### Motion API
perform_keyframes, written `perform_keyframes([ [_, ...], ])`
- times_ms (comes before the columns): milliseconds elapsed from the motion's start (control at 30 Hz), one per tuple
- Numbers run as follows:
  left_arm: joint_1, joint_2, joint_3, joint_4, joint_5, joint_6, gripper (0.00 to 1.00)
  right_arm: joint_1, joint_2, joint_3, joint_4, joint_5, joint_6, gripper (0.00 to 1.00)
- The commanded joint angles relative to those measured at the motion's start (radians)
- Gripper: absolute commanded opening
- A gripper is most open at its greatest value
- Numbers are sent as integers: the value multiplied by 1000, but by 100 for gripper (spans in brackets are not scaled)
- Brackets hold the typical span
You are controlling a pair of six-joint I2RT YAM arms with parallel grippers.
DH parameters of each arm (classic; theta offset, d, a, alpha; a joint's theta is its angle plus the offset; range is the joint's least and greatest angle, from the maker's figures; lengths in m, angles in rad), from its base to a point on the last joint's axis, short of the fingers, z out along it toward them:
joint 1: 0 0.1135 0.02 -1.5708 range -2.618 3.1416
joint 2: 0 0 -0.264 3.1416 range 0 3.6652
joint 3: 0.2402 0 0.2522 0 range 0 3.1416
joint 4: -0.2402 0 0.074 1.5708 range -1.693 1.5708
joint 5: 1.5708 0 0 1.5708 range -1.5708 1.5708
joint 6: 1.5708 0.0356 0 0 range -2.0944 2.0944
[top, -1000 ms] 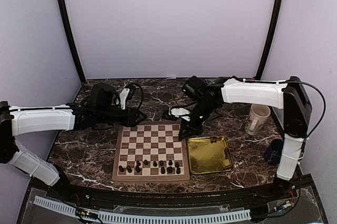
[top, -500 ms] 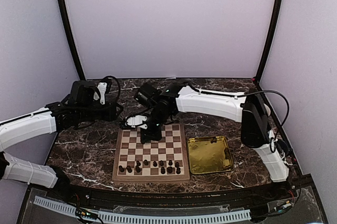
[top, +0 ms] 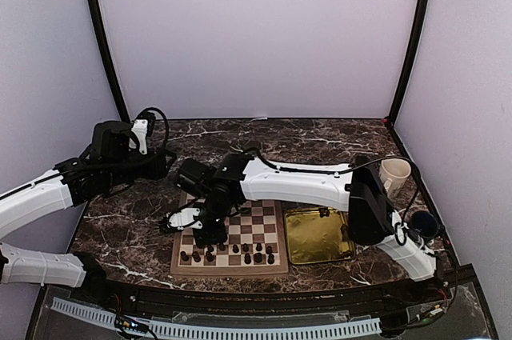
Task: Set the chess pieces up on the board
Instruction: Place the pawn at g7.
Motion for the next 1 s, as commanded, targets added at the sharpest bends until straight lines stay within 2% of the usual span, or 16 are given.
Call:
perform_keyframes([
  [0,7,-14,-18,-11,-6,-8,49,7,30,29,-11,-12,-2,9],
  [967,7,7,-23,-5,23,-8,49,29,65,46,-7,-42,-11,11],
])
